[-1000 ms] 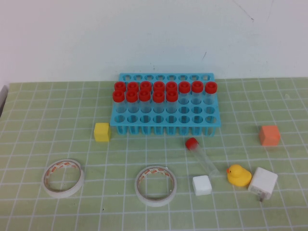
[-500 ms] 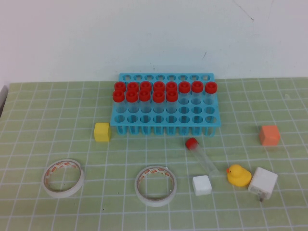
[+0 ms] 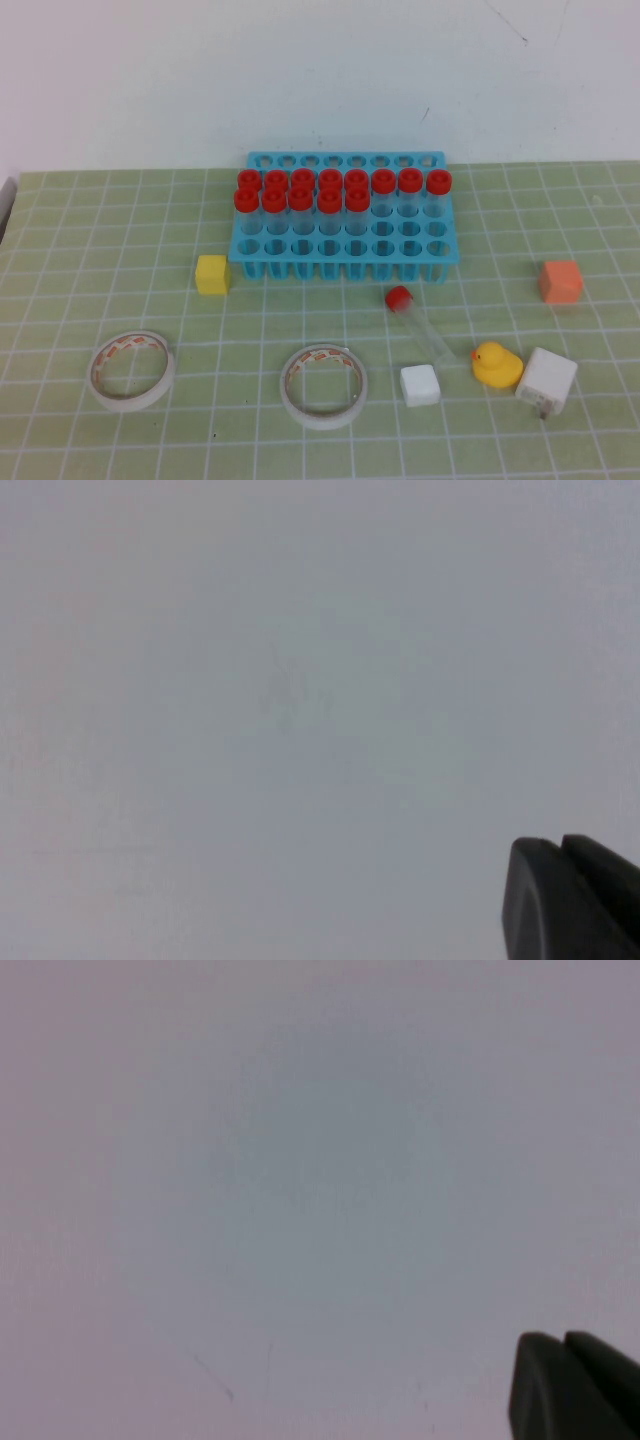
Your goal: Place the test tubes
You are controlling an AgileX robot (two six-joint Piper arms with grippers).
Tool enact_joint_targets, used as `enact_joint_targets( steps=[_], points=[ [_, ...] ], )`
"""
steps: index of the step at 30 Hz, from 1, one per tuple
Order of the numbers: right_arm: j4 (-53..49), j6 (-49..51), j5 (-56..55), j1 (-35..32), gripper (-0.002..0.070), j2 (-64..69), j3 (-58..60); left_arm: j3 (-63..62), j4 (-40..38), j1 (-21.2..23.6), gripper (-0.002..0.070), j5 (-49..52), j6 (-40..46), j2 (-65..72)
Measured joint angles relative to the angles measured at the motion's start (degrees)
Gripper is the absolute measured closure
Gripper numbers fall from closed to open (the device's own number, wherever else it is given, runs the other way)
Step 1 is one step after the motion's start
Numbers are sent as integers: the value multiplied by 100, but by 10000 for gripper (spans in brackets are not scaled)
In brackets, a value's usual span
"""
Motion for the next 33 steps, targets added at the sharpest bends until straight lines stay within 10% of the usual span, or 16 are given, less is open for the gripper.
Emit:
enact_joint_targets(
  steps=[16, 33],
  points=[
    [-39, -1232, 2139, 0, 678, 805, -2893, -3125, 100, 0, 676, 2757, 896, 1150],
    [1146, -1989, 5661, 0, 678, 5474, -4074, -3734, -1209, 0, 676, 5957, 897, 4521]
  ],
)
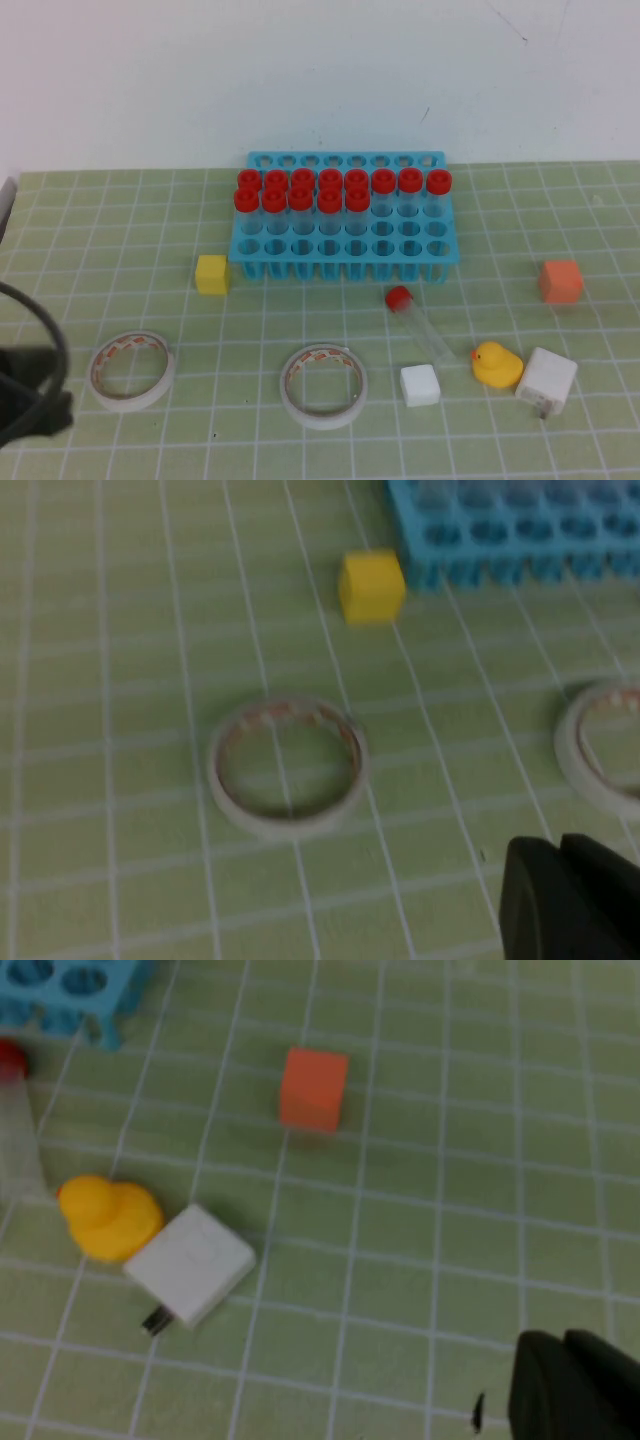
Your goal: Place the test tubes
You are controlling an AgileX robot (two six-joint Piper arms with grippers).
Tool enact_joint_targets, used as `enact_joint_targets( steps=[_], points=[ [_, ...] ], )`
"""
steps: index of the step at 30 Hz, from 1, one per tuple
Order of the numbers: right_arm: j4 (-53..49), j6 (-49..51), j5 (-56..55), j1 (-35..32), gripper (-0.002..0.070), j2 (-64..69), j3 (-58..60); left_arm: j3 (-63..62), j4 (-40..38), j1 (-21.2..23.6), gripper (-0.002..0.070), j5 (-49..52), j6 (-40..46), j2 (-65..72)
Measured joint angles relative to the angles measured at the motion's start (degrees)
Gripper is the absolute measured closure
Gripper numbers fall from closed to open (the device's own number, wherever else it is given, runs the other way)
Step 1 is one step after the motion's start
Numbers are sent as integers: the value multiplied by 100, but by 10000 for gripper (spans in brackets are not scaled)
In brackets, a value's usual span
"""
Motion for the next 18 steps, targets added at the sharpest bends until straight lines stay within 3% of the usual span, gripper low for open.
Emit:
enact_joint_targets(
  steps=[7, 18],
  points=[
    [1321, -1383, 394, 287, 678, 1828, -575, 0, -175, 0, 676, 1092, 41, 949],
    [1484, -1700, 323, 2364, 678, 4186, -2509, 0, -183, 0, 676, 1073, 64, 1189]
  ],
)
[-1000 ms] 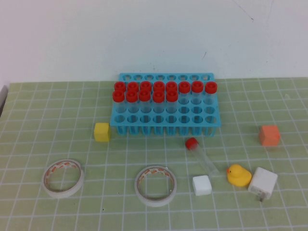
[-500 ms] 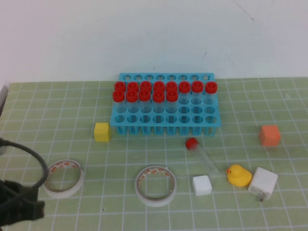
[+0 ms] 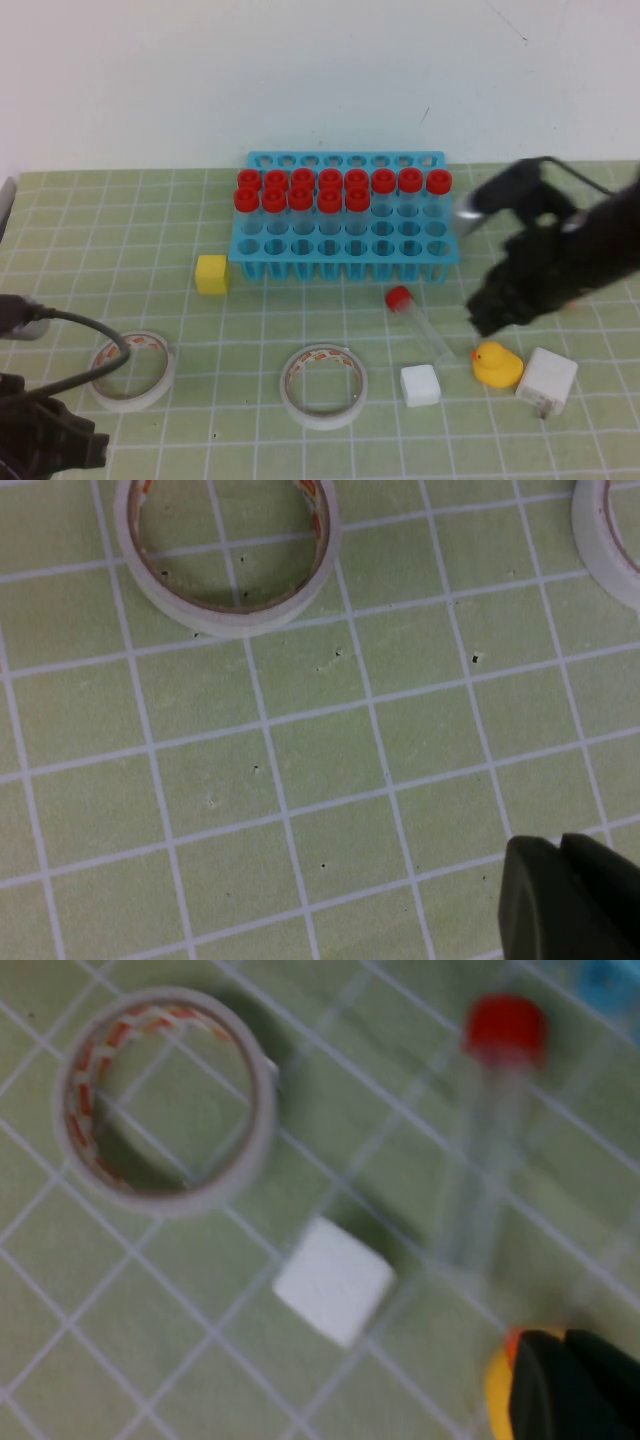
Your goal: Place the test tubes
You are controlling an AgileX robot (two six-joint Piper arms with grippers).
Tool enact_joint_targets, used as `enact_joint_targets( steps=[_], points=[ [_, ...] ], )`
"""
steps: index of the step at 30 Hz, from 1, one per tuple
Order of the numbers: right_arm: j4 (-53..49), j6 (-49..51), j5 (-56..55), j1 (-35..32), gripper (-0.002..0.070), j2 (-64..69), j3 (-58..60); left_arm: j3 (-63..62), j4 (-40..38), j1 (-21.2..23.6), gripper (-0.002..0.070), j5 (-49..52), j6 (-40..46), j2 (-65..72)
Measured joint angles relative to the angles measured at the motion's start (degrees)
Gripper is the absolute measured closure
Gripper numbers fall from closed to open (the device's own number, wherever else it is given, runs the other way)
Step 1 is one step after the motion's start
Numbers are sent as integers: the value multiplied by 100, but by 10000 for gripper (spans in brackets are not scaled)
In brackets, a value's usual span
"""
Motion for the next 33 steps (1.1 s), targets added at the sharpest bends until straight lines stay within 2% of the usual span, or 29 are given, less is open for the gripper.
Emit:
enact_joint_targets(
  steps=[5, 11, 14, 18, 22, 33],
  points=[
    [-935, 633, 12, 566, 678, 917, -1008, 0, -5, 0, 676, 0, 25, 0],
    [-1599, 1610, 591, 609, 648, 1706, -1769, -3, -28, 0, 676, 35, 27, 0],
    [-1614, 1751, 824, 609, 574, 1950, -1992, -3, -72, 0, 676, 56, 39, 0],
    [-1555, 1908, 999, 609, 416, 2120, -2131, -3, -118, 0, 676, 55, 49, 0],
    [-1555, 1933, 1031, 619, 349, 2158, -2154, -3, -136, 0, 676, 55, 49, 0],
    [-1545, 1946, 917, 619, 332, 2464, -2154, -3, -179, 0, 676, 41, 49, 0]
  ],
)
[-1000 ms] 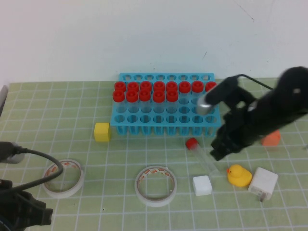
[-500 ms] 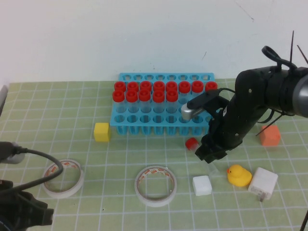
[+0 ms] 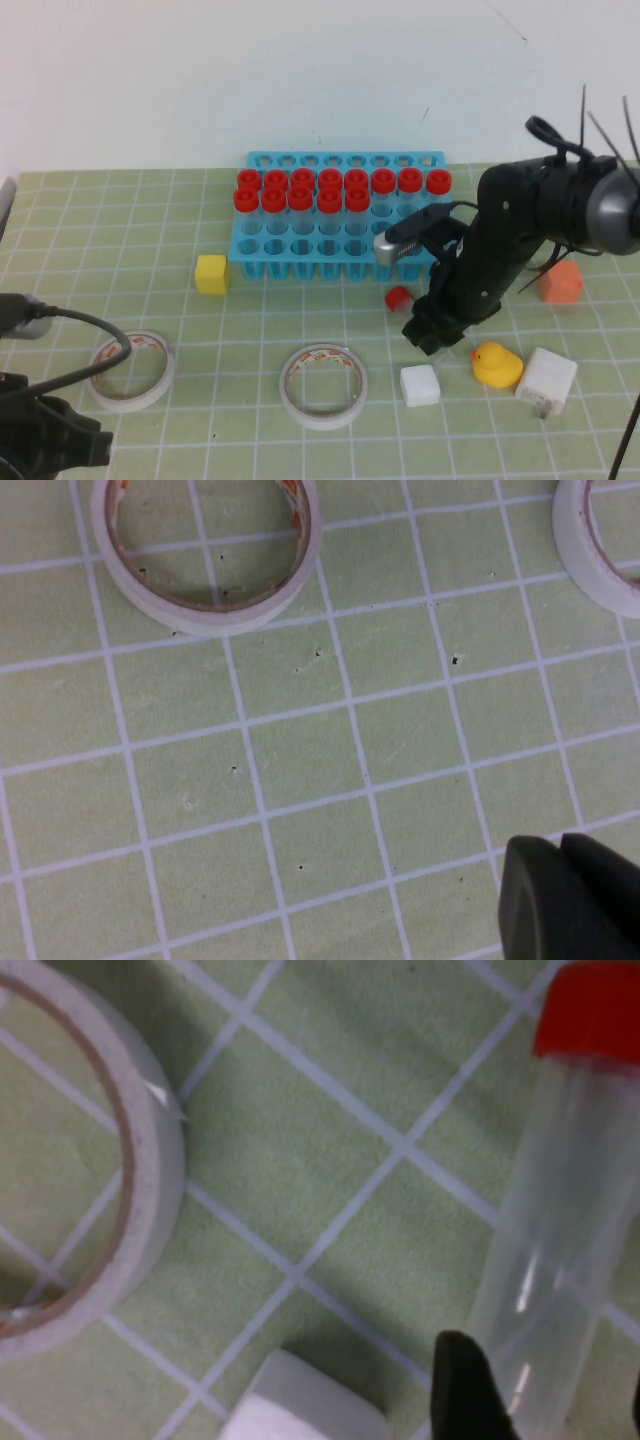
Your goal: Place the test tubes
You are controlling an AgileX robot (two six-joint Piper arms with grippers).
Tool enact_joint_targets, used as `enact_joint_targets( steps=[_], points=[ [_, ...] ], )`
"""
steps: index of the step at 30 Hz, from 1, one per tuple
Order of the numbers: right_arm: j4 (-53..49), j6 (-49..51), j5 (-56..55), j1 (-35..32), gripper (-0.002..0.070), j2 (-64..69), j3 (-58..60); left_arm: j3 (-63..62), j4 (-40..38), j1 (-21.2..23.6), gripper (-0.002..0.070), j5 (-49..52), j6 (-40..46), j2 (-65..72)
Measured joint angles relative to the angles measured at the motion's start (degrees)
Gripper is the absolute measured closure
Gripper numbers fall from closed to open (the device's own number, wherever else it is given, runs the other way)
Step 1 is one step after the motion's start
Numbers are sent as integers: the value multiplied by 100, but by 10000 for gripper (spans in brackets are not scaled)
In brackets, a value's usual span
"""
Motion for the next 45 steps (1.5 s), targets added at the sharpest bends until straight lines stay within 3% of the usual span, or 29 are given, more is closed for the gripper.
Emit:
enact_joint_targets(
  steps=[5, 10, 20, 29, 36, 41, 45],
  points=[
    [0, 0, -38, 0, 344, 186, 0, 0, -50, 0, 676, 0, 0, 0],
    [0, 13, -87, 0, 442, 210, 0, 0, -213, 0, 676, 0, 133, 0],
    [157, 13, -39, 0, 442, 78, 0, 0, -461, 0, 676, -46, 403, 0],
    [276, -228, -26, 0, 442, -1425, 0, 0, -703, 0, 676, -192, 1011, 0],
    [382, -427, -121, 0, 442, -2727, 132, 0, -1084, 0, 676, -1482, 1101, 0],
    [882, -856, -960, 23, 442, -3521, 979, -9, -1614, 0, 676, -3062, 1737, 0],
    [1566, -1665, -1968, 126, 442, -4087, 1997, -9, -1947, 0, 676, -3538, 2052, 0]
  ],
)
